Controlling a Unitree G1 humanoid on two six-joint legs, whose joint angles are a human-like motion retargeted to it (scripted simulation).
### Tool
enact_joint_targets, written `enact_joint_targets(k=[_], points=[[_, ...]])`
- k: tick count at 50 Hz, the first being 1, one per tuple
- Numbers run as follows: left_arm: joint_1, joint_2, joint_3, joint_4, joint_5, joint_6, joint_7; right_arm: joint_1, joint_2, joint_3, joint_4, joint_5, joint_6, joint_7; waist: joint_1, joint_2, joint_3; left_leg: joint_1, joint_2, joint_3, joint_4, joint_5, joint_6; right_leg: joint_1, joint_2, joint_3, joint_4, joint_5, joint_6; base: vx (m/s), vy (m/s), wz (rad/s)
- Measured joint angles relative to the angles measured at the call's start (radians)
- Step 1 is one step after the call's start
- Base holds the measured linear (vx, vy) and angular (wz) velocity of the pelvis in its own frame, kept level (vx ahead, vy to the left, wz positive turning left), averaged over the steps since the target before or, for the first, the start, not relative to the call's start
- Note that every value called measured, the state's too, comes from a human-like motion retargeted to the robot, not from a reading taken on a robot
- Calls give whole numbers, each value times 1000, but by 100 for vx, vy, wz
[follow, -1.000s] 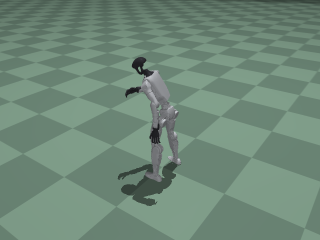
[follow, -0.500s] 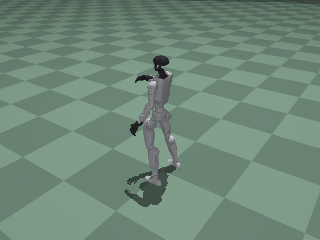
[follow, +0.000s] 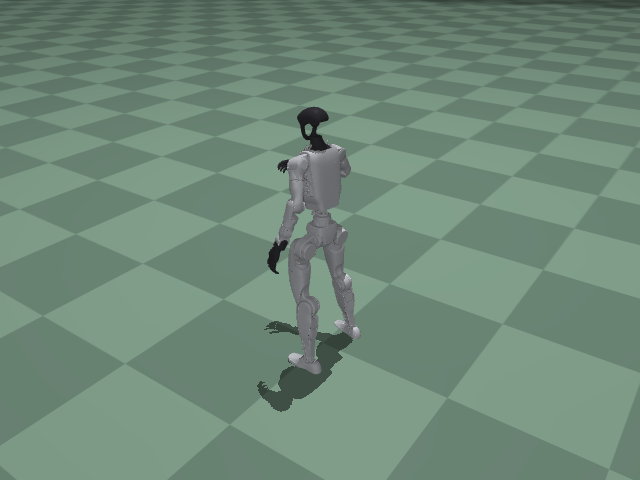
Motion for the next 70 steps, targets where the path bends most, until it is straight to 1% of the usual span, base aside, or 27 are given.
enact_joint_targets(k=[4,8,12,14,15,17,21,26,27,28,30,36,37,38,39,41,45,49,52,55,58,60,64,66,67,68,70], points=[[-8,28,-20,-82,-27,-26,-22,-127,-35,-5,233,-100,34,-91,4,26,87,-71,-8,25,-12,26,-6,-90,-2,31,-10,43,5,-19,1,-29],[-6,78,-38,-178,-100,-68,-17,-294,-105,38,487,-180,73,-225,16,59,185,-160,-22,52,-27,59,-18,-201,-8,65,-20,95,16,-22,1,-29],[-10,122,-46,-237,-188,-101,16,-495,-185,123,737,-157,103,-366,17,107,308,-247,-39,71,-51,98,-38,-313,-19,92,-23,142,25,-23,0,-13],[-11,139,-50,-249,-215,-110,33,-616,-215,187,873,-117,118,-420,12,133,349,-309,-51,77,-71,127,-50,-388,-28,103,-26,176,39,-22,-2,4],[-7,148,-54,-253,-215,-112,41,-665,-226,214,934,-95,133,-441,13,142,357,-347,-61,82,-84,146,-58,-434,-35,110,-34,205,58,-21,-6,12],[14,172,-66,-267,-238,-119,53,-761,-245,272,1055,-62,157,-457,14,171,357,-437,-58,82,-85,171,-76,-524,-31,110,-38,240,63,-19,-11,21],[73,218,-82,-313,-332,-137,54,-964,-282,400,1265,-3,179,-436,19,230,357,-611,-59,77,-85,216,-89,-706,-30,113,-25,282,63,-15,-12,31],[150,257,-79,-359,-453,-151,36,-1172,-314,523,1391,61,191,-432,37,288,357,-825,-42,69,-85,272,-96,-929,-10,105,-12,329,63,-10,-17,35],[164,260,-78,-364,-455,-156,26,-1217,-319,553,1405,73,188,-442,39,303,357,-880,-32,65,-67,275,-101,-979,-3,93,4,330,63,-9,-26,60],[174,258,-76,-367,-428,-172,1,-1277,-326,604,1415,91,177,-462,34,332,357,-957,-10,54,-15,264,-117,-1032,9,62,30,322,63,-9,-24,62],[189,269,-92,-377,-487,-170,34,-1348,-323,695,1430,132,185,-496,42,328,357,-1005,-21,54,-85,319,-101,-1095,12,88,-29,377,63,-7,-12,41],[197,289,-153,-398,-521,-171,18,-1539,-272,808,1491,187,179,-449,55,340,357,-1229,-2,50,-85,368,-106,-1316,34,81,-40,424,63,-2,-10,55],[190,288,-159,-396,-511,-175,-2,-1567,-264,812,1498,196,169,-428,58,346,357,-1291,7,46,-34,352,-111,-1364,36,70,-12,415,63,-9,-12,94],[180,282,-154,-387,-465,-189,-52,-1602,-260,801,1505,199,144,-400,62,364,357,-1412,31,34,120,289,-125,-1438,40,36,67,378,63,-12,-13,103],[170,280,-156,-384,-457,-195,-69,-1624,-254,801,1508,209,132,-382,67,369,357,-1479,42,28,185,266,-130,-1486,42,25,101,365,63,-10,-11,101],[152,282,-166,-386,-477,-197,-68,-1649,-243,815,1507,230,122,-358,81,372,357,-1546,47,21,218,261,-130,-1542,44,23,113,368,63,0,-4,73],[128,296,-191,-393,-514,-201,-34,-1656,-233,854,1505,231,109,-307,123,401,357,-1622,61,-5,271,252,-130,-1555,52,-2,60,399,63,2,0,15],[105,306,-199,-403,-518,-209,15,-1670,-243,908,1515,134,126,-294,164,422,357,-1660,63,-18,290,253,-129,-1555,54,-18,14,425,63,1,1,10],[96,302,-197,-408,-514,-215,38,-1675,-256,934,1528,39,156,-338,175,427,357,-1656,55,-16,271,265,-130,-1555,49,-22,6,431,63,1,3,22],[100,281,-185,-404,-511,-216,43,-1644,-261,915,1528,-29,191,-427,157,418,357,-1623,41,-3,229,281,-130,-1555,38,-17,26,422,63,0,6,8],[113,244,-160,-386,-499,-214,38,-1544,-251,836,1483,-49,213,-545,113,398,357,-1560,26,11,188,291,-130,-1533,27,-8,59,404,63,0,8,-39],[127,219,-143,-368,-485,-210,32,-1427,-244,761,1418,-39,217,-623,82,389,357,-1495,22,12,170,289,-130,-1471,25,-12,51,402,63,1,8,-97],[139,170,-86,-327,-450,-196,27,-1099,-247,568,1159,-4,203,-754,31,351,357,-1339,20,12,159,266,-130,-1317,22,-15,47,384,63,2,7,-91],[135,146,-53,-309,-437,-184,27,-928,-258,471,992,-3,190,-789,15,329,357,-1256,21,13,164,246,-130,-1237,20,-12,56,366,63,6,7,-70],[120,132,-50,-294,-428,-178,35,-847,-269,428,910,-5,187,-791,13,319,357,-1212,19,14,162,237,-127,-1194,16,-8,57,356,63,11,12,-51],[80,114,-76,-268,-418,-171,55,-790,-290,413,846,-5,190,-762,20,318,357,-1165,11,16,150,232,-120,-1149,7,-4,50,348,63,11,13,-48],[110,93,-4,-263,-389,-159,50,-612,-267,286,658,-41,167,-785,-10,278,357,-1078,15,21,185,194,-114,-1065,6,5,80,318,63,11,13,-65]])
